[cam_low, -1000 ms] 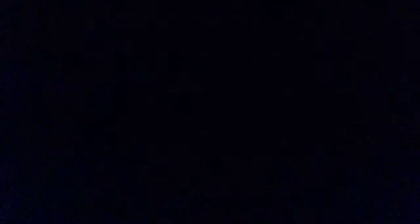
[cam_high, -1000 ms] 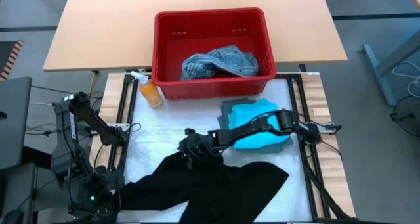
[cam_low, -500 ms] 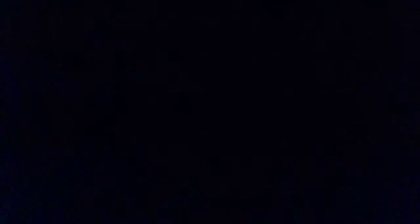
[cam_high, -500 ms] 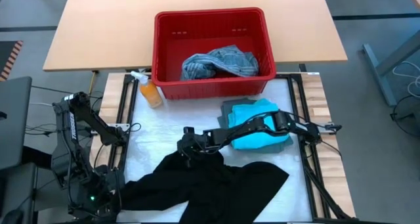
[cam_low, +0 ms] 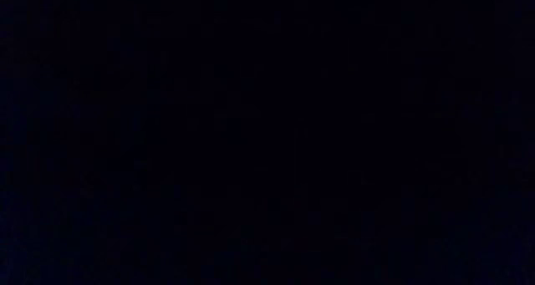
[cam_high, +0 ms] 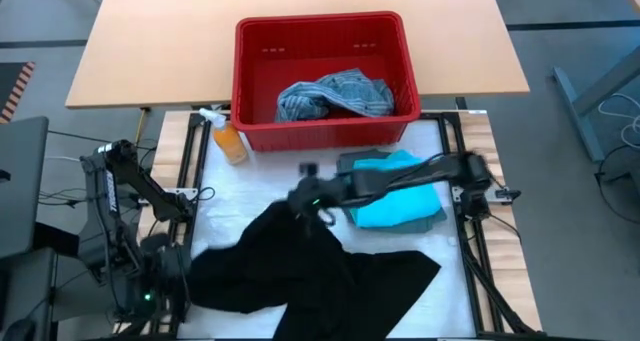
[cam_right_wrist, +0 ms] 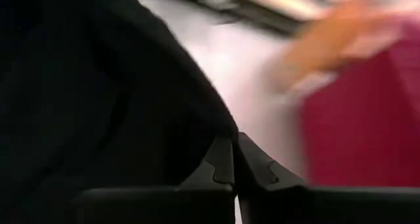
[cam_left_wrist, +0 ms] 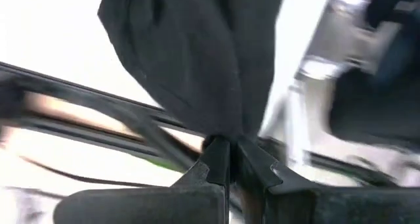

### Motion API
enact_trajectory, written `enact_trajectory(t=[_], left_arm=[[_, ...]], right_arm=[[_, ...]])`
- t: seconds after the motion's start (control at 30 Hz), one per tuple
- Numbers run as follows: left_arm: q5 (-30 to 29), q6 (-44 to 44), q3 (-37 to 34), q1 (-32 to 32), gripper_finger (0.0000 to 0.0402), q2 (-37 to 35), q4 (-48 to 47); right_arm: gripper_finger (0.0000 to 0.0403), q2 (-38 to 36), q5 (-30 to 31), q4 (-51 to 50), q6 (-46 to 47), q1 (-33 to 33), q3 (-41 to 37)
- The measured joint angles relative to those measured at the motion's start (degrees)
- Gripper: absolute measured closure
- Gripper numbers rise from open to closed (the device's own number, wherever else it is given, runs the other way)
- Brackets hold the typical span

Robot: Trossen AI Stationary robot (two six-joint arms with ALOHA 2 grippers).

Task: Fold Laundry from Bin
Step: Fold the black shirt

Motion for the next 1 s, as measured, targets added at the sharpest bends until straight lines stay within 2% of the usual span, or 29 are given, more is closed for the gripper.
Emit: enact_trajectory(t=[0.07, 0.13, 0.2, 0.27, 0.37, 0.5, 0.6, 0.67, 0.73, 0.8, 0.83, 0.93, 1.0], left_arm=[[-3.1, 0.7, 0.0, 0.1, 0.0402, -0.2, -6.1], [-7.1, 3.2, -0.2, 0.6, 0.0402, -1.3, -6.4], [-14.1, 5.4, 0.0, 1.2, 0.0401, -3.3, -6.2], [-23.3, 5.7, 1.3, 1.8, 0.0401, -5.5, -6.7], [-36.9, 10.8, 2.9, 2.3, 0.0401, -8.4, -3.7], [-51.5, 21.4, 6.6, 2.3, 0.0401, -12.8, 1.5], [-65.5, 31.8, 10.6, 2.3, 0.0401, -15.6, 7.9], [-71.8, 42.7, 12.9, 2.3, 0.0401, -17.1, 16.4], [-70.7, 55.9, 14.0, 2.3, 0.0401, -18.3, 26.3], [-64.4, 67.4, 14.2, 2.3, 0.0401, -19.2, 34.8], [-62.7, 70.5, 14.2, 2.3, 0.0401, -19.3, 37.8], [-64.4, 72.3, 14.0, 2.3, 0.0401, -19.0, 38.8], [-65.6, 69.3, 13.9, 2.3, 0.0401, -19.2, 35.7]], right_arm=[[0.0383, -5.7, 7.1, -3.0, -1.4, -0.2, 0.0], [0.0383, -11.4, 14.1, -2.7, -3.0, -0.5, 0.0], [0.0383, -16.6, 20.2, -0.4, -5.6, -1.3, 0.0], [0.0383, -21.3, 23.5, 3.3, -8.0, -2.2, 0.0], [0.0383, -27.3, 22.2, 9.1, -10.8, -3.5, 0.0], [0.0383, -33.7, 17.4, 16.0, -14.5, -4.2, 0.0], [0.0383, -37.2, 9.4, 22.3, -14.3, -5.1, 0.0], [0.0383, -38.6, 3.7, 25.6, -11.4, -5.9, 0.0], [0.0383, -39.4, -0.1, 24.9, -7.1, -5.9, 0.1], [0.0384, -39.7, -1.1, 19.1, -4.2, -5.5, 0.1], [0.0384, -39.8, -0.7, 14.8, -3.3, -5.4, 0.1], [0.0384, -38.9, 2.8, 1.9, 0.0, -6.5, 0.1], [0.0384, -37.8, 3.9, -5.2, 2.8, -7.8, 0.0]])
